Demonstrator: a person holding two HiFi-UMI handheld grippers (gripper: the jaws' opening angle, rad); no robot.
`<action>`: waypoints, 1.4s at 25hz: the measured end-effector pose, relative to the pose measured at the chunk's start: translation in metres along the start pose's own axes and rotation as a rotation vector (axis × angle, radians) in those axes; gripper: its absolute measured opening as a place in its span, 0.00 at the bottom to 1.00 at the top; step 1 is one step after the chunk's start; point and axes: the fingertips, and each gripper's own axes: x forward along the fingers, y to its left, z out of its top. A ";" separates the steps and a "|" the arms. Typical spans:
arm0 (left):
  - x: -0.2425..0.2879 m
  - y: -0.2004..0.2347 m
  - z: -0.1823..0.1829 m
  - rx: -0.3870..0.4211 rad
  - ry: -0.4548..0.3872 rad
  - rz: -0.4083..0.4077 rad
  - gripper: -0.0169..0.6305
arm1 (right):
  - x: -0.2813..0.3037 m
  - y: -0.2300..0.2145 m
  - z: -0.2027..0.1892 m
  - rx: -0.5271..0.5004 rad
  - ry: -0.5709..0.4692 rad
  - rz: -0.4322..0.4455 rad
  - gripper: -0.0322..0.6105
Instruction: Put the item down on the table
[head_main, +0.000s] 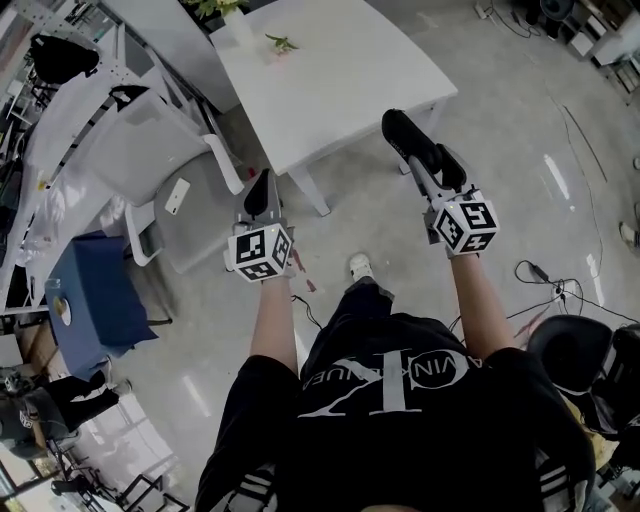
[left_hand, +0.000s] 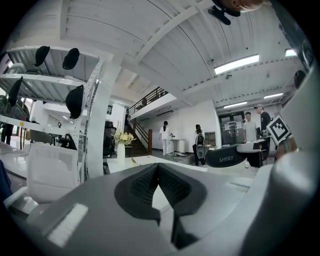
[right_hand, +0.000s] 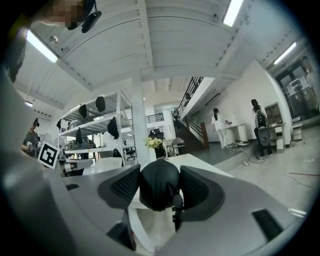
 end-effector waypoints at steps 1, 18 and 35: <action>0.008 0.002 -0.001 -0.002 0.003 -0.001 0.05 | 0.007 -0.003 -0.001 0.002 0.005 0.000 0.44; 0.114 0.046 -0.015 -0.017 0.033 0.001 0.05 | 0.113 -0.042 -0.013 0.009 0.061 0.001 0.44; 0.179 0.100 -0.037 -0.065 0.101 0.087 0.05 | 0.235 -0.054 -0.031 0.020 0.167 0.101 0.44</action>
